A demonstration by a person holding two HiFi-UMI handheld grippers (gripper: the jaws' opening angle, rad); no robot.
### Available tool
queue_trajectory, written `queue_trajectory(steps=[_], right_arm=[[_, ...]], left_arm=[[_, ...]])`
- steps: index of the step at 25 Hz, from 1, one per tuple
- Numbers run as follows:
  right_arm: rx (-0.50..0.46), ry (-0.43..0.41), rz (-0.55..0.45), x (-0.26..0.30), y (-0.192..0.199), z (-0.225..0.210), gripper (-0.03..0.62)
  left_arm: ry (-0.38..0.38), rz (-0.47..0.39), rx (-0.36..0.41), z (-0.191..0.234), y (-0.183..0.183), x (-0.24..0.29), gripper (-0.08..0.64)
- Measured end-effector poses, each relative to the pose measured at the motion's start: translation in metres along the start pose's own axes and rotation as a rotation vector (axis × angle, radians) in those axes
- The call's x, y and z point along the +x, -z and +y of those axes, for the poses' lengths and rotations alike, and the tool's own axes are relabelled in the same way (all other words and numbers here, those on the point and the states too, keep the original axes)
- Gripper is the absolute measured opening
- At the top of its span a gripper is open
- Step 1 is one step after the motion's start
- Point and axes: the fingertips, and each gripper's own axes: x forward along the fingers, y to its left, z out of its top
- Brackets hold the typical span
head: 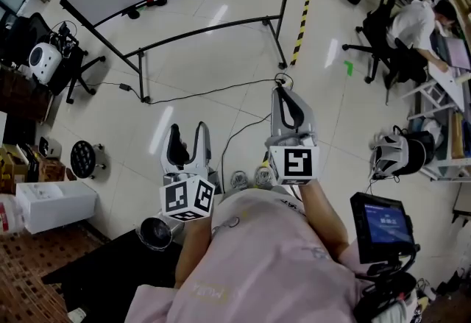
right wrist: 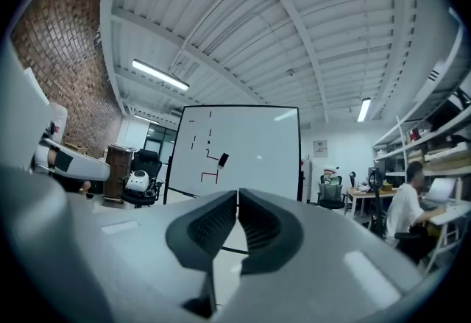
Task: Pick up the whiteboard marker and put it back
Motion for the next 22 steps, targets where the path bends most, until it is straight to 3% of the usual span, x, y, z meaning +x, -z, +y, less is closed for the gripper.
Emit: queue_trajectory(steps=[22], right_arm=[[-0.063, -0.034, 0.007, 0.0022, 0.0027, 0.0044, 0.003]], left_arm=[[-0.013, -0.015, 0.009, -0.0007, -0.0013, -0.0013, 0.270]])
